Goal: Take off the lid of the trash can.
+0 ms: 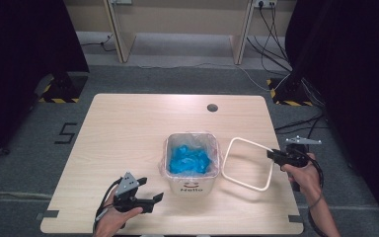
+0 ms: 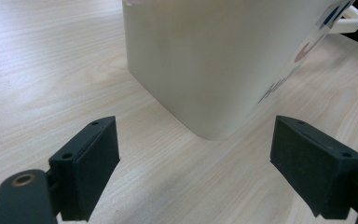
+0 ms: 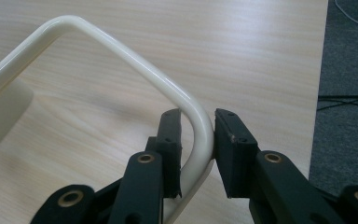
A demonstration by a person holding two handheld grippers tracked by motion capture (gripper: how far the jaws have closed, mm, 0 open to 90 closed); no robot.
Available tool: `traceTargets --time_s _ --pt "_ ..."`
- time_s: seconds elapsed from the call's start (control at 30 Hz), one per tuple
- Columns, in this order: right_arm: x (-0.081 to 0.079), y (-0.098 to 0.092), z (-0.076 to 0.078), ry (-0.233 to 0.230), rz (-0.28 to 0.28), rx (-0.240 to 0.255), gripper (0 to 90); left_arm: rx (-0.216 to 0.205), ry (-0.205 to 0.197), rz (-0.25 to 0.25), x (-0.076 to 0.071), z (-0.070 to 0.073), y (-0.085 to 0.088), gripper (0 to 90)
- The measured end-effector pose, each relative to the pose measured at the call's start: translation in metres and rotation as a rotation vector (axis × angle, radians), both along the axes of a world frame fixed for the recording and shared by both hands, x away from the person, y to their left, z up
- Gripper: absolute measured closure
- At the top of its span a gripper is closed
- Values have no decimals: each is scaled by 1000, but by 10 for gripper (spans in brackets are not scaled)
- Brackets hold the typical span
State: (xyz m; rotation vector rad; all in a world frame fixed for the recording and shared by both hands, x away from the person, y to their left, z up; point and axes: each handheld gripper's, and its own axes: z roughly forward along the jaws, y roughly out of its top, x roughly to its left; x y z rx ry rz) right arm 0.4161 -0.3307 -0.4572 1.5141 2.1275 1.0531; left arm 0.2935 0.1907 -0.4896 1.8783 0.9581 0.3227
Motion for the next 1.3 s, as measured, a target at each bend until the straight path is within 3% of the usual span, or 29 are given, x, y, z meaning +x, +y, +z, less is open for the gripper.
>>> traceTargets --time_s 0.13,0.27,0.53,0.67,0.7,0.73,1.07,1.2,1.3 --pt "-3 0 -13 16 -3 -36 724 1 0 -1 0 0 -1 146" --pt "-5 -3 -23 30 -17 -42 724 2 -1 -5 0 -1 -2 146" --pt "-5 -8 -31 37 -29 -75 733 9 7 2 2 -4 1 146" --pt "-3 -7 -34 37 -13 -125 735 10 8 7 3 -5 1 146" --pt "-2 -5 -35 35 4 -172 736 12 9 3 2 -5 1 146" --pt "-1 -5 -36 34 7 -186 735 10 7 4 2 -5 1 146" --pt "-2 -5 -42 27 -16 -172 716 13 2 2 1 -4 1 146" --pt "-5 -5 -42 22 -46 -154 634 8 -2 8 1 -3 2 146" --pt "-9 -4 -35 -13 -122 -103 475 4 -1 13 1 -3 2 146"
